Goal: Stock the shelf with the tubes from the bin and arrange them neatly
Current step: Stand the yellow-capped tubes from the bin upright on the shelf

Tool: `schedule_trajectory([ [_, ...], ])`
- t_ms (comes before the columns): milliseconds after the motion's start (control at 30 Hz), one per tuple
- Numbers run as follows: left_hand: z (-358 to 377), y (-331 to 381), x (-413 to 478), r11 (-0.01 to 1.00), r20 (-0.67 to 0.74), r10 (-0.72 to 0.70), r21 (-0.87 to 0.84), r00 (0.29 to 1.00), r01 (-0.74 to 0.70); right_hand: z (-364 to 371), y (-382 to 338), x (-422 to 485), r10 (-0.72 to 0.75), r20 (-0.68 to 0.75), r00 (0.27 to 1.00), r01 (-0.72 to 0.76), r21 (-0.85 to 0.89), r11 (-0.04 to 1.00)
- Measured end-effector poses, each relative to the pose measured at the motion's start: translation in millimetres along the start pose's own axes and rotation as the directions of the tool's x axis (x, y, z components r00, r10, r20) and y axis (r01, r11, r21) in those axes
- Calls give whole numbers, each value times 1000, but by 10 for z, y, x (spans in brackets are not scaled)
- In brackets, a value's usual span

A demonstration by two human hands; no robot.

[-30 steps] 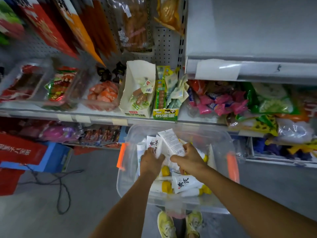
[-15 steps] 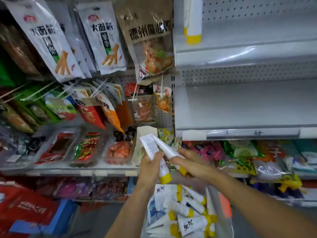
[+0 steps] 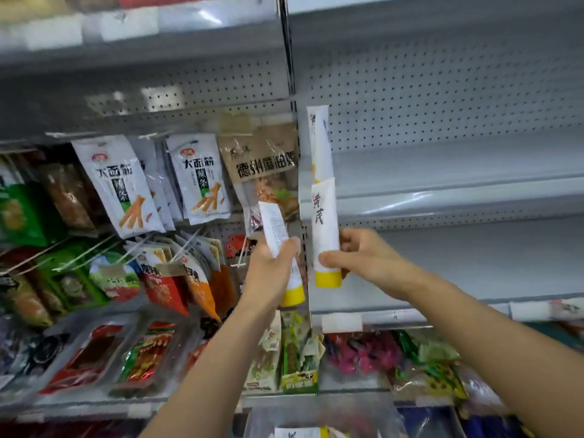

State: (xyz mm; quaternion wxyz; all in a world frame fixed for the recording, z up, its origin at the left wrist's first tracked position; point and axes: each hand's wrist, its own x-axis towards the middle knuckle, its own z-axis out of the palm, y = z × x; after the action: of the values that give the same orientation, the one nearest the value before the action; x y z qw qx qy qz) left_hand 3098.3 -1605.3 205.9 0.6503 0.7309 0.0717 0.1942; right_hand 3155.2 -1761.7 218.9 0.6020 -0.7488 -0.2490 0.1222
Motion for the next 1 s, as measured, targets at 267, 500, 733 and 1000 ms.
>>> schedule_trajectory([
  [267,502,640,512,997,-89,37,-61,995,-42,-966,-581,557,-195,-242,951,181,-77,980],
  [500,799,747,918,998,-139,49,43,989,-44,-1483,-525,1326,-133,-269,954,77,-209,975],
  [733,938,640,1041,983,-200,129,153,971,-99,-1640,-307,1931,-61,-228,972,-12,-308,951],
  [1000,918,625,1093,991,-267,86,122,960,-55,-1645,-223,2150,-56,-213,976,-12,-304,953],
])
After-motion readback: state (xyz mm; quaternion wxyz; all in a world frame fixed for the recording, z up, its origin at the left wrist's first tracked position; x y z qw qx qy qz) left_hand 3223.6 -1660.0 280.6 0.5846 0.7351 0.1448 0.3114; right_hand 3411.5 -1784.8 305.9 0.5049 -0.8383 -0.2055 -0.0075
